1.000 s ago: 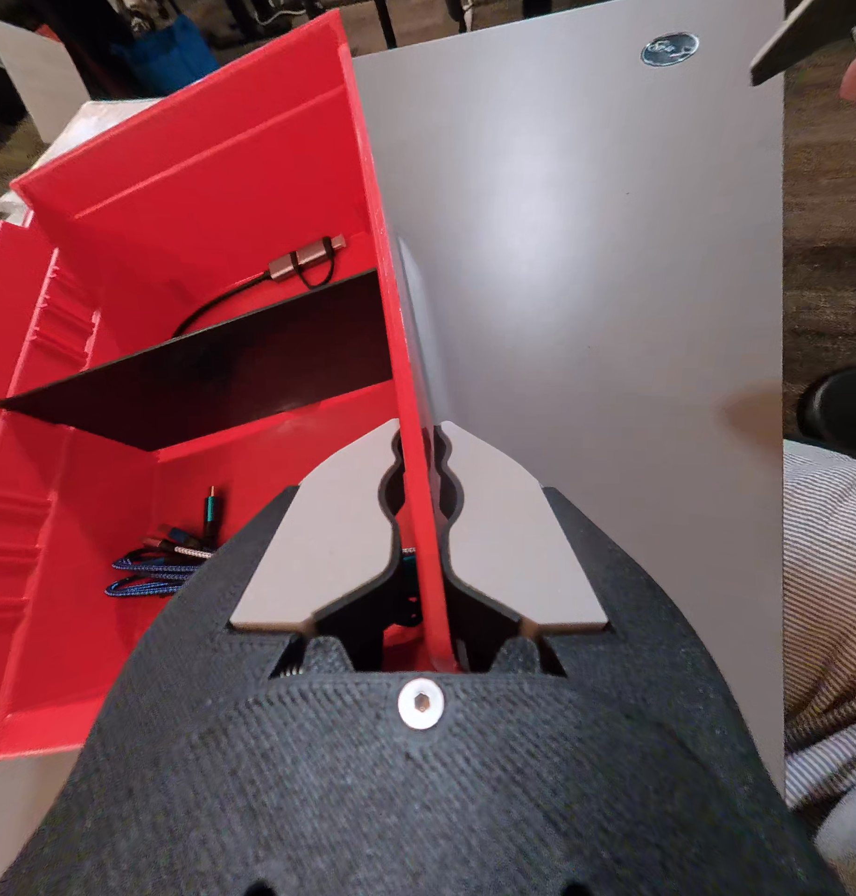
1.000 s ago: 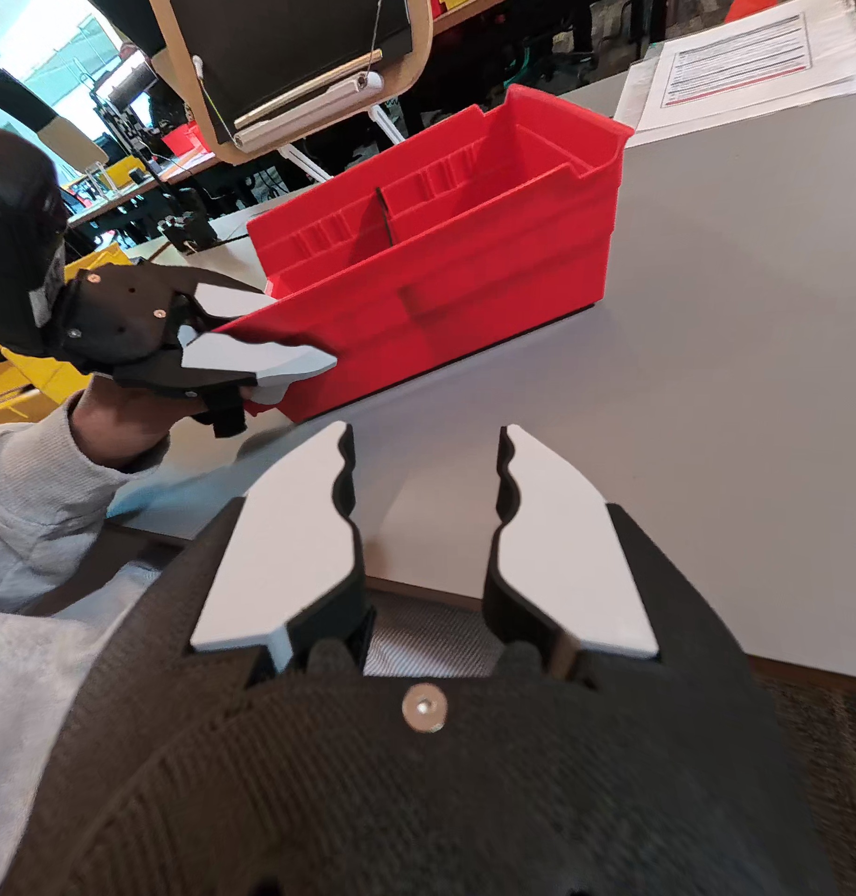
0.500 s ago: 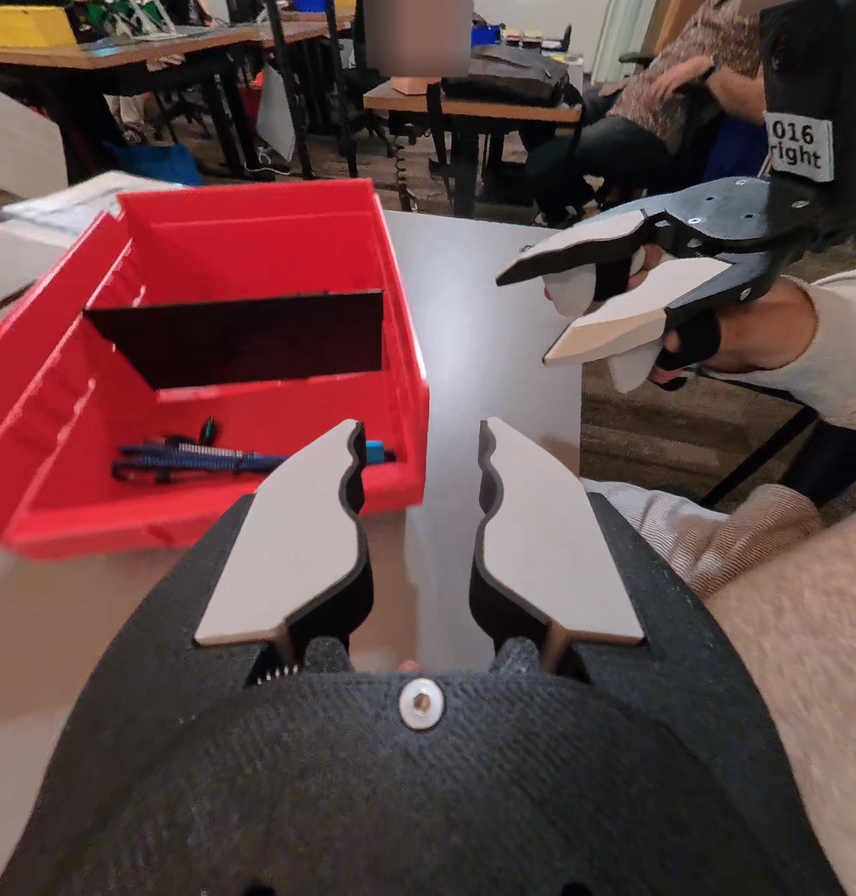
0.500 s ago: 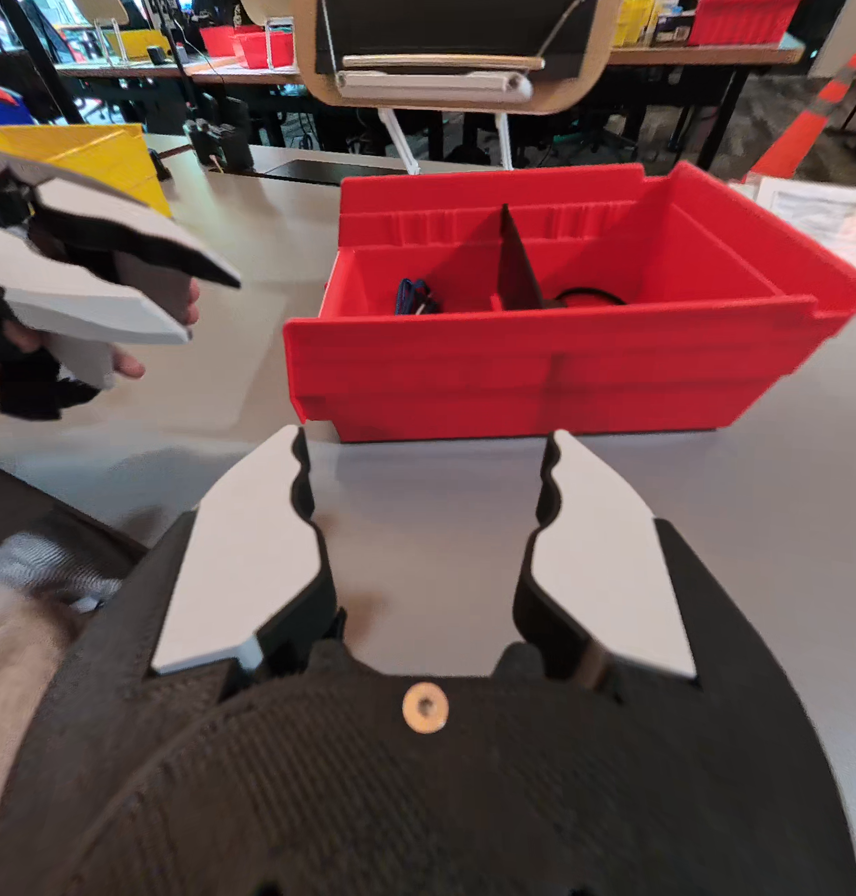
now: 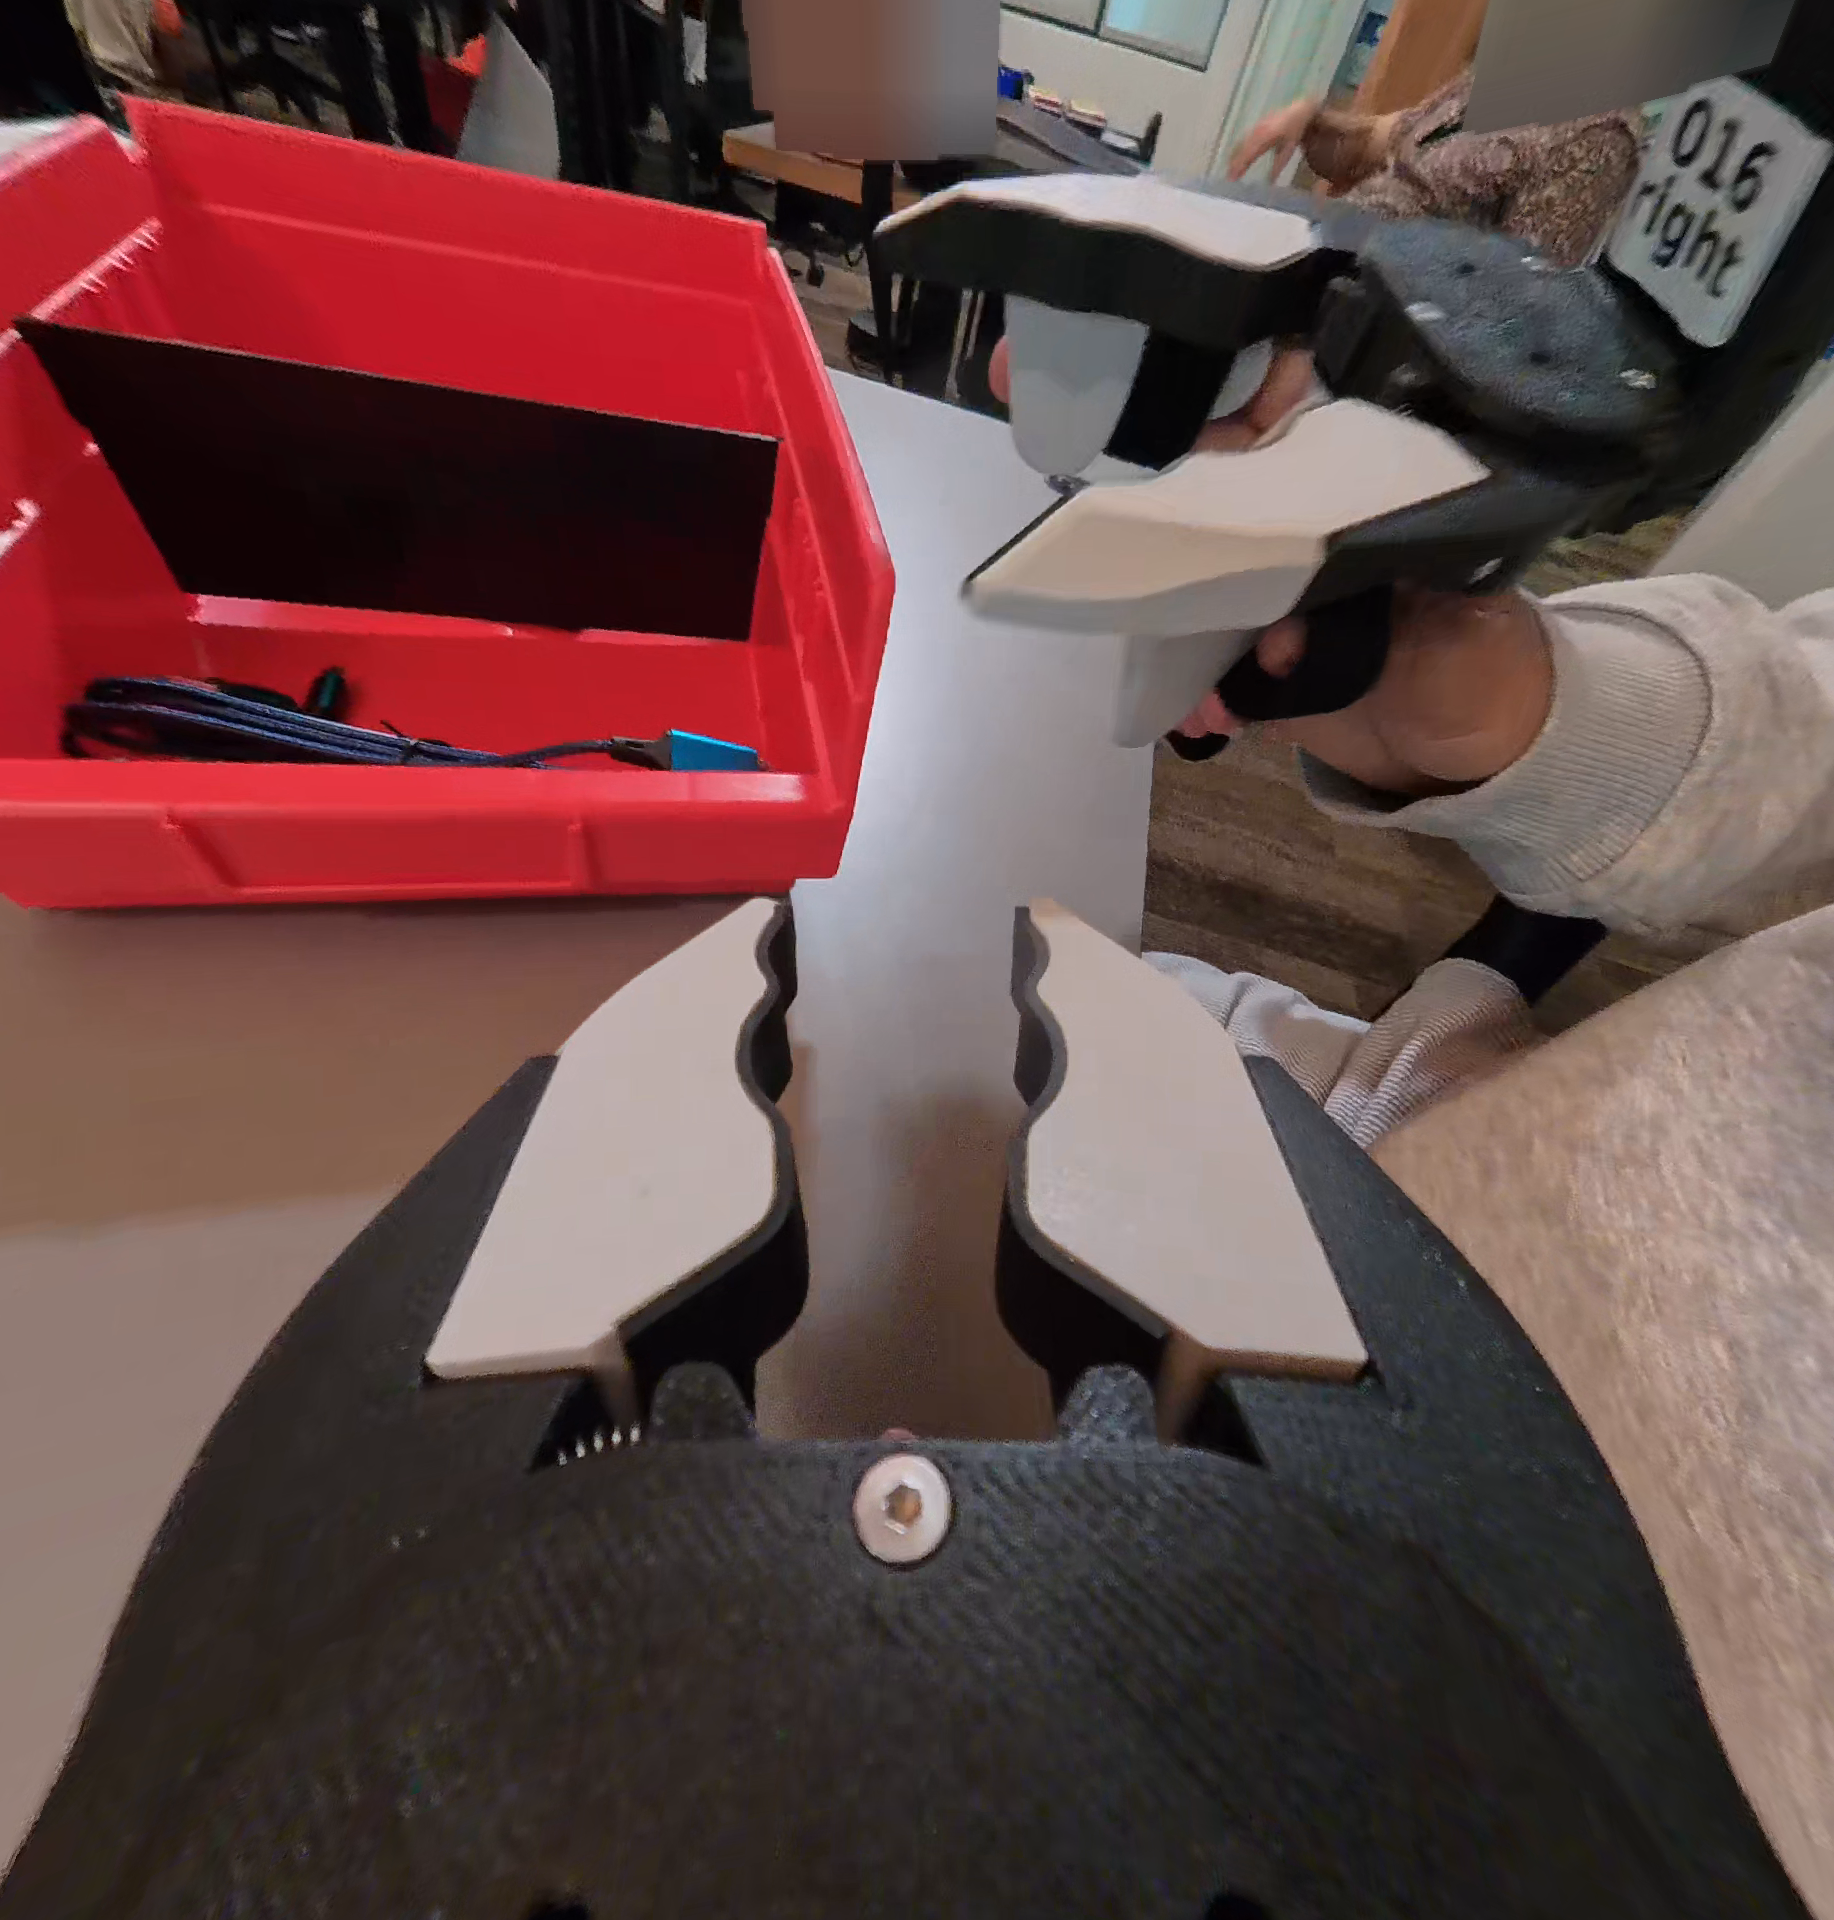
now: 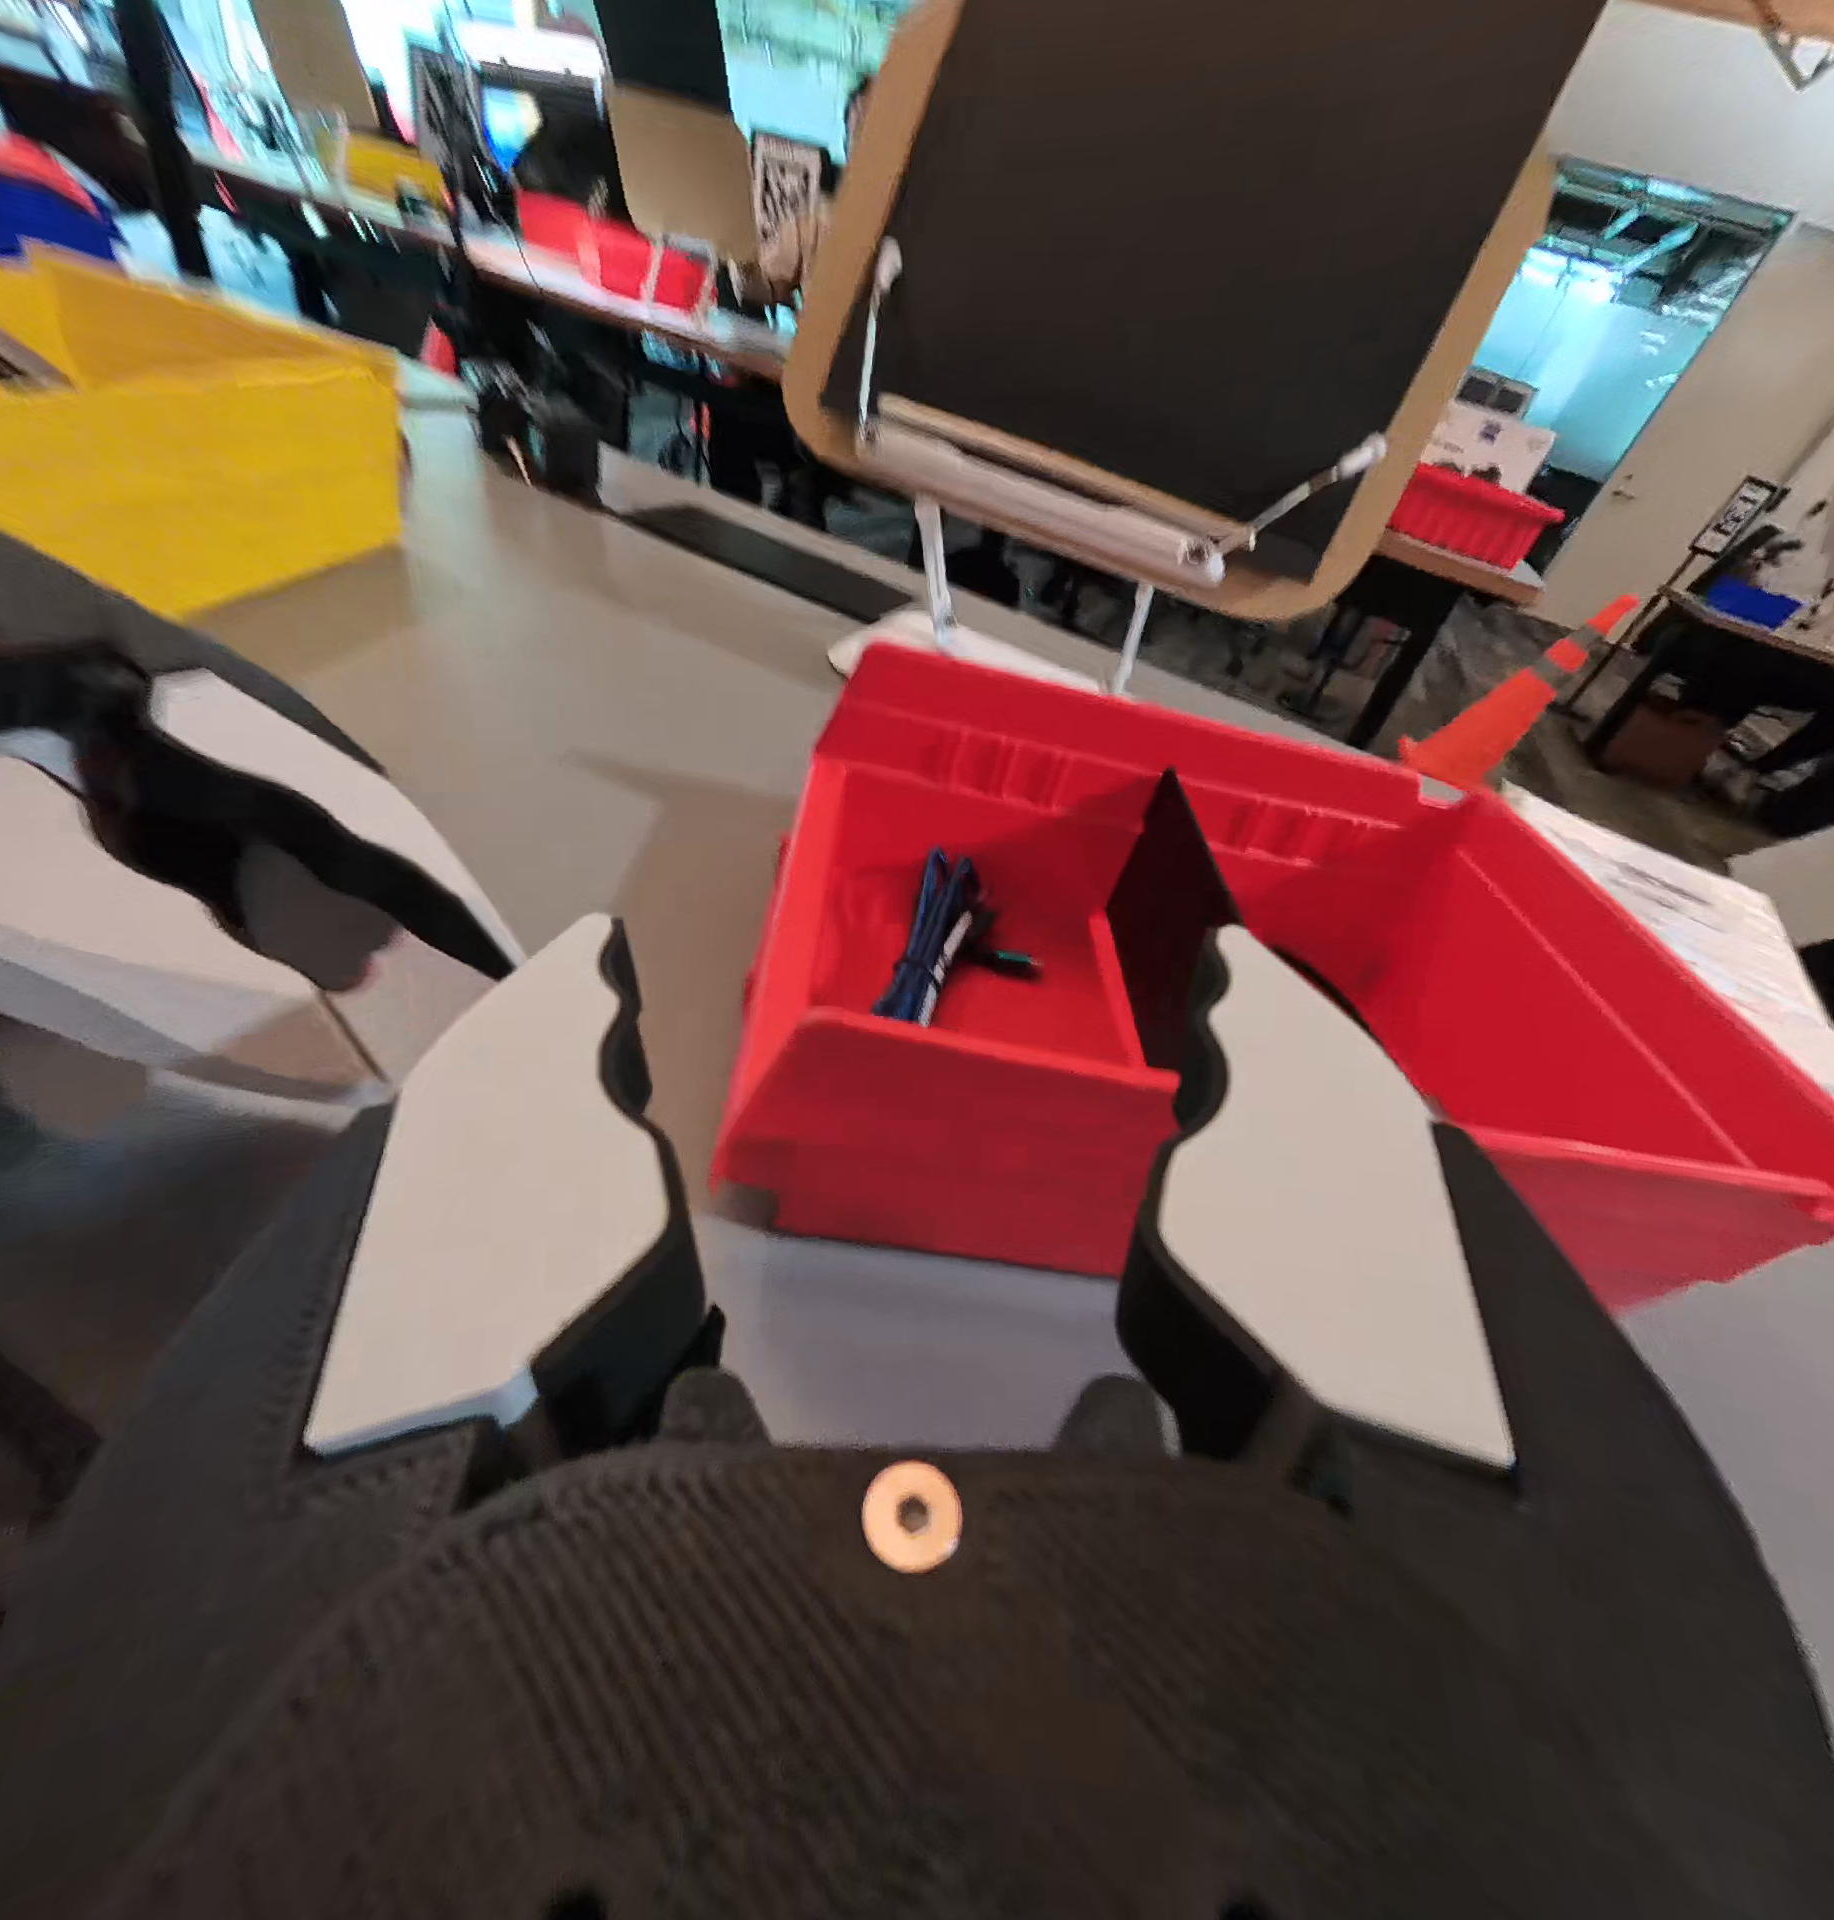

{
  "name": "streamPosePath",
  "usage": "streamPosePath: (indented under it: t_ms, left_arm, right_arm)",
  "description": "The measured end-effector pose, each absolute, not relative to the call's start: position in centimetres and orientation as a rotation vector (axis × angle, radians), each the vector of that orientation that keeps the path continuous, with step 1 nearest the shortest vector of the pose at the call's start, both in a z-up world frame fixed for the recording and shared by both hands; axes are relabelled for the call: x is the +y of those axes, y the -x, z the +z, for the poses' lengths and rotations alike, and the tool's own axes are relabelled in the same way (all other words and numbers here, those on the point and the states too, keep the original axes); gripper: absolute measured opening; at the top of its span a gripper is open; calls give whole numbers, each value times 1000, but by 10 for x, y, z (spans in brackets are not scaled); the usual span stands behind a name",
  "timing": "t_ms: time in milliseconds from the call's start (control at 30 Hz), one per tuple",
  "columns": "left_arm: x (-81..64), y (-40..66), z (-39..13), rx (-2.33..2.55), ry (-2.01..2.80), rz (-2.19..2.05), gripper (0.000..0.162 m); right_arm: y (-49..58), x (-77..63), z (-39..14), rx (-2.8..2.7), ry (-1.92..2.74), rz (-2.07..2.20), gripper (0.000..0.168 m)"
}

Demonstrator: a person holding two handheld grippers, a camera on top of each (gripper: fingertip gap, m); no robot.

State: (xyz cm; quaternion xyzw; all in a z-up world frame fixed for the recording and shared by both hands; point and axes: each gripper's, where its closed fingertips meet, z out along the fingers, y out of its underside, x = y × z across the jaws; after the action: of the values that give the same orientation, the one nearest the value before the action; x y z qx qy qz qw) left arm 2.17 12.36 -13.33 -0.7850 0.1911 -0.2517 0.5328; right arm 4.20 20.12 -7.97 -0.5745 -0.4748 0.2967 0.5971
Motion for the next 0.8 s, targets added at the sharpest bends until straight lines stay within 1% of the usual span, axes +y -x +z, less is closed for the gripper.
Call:
streamPosePath:
  t_ms: [67,100,133,200,400,533,700,800]
  left_arm:
    - [124,-23,-138,463,1886,-606,38]
    - [125,-22,-140,463,1893,-606,37]
    - [126,-22,-141,461,1899,-609,37]
    - [127,-21,-143,445,1904,-627,36]
    - [128,-17,-142,391,1898,-684,36]
    - [127,-15,-141,397,1894,-677,36]
    - [125,-17,-142,412,1900,-688,36]
    - [125,-18,-144,417,1909,-696,36]
  right_arm:
    - [-45,216,-100,-1145,1374,593,102]
    - [-48,224,-109,-1162,1398,548,99]
    - [-49,230,-116,-1172,1425,543,106]
    - [-51,235,-117,-1153,1457,621,105]
    - [-65,248,-118,-1176,1475,599,102]
    - [-90,268,-121,-1108,1583,590,91]
    - [-126,307,-123,-889,1741,661,69]
    - [-129,317,-117,-832,1727,730,72]
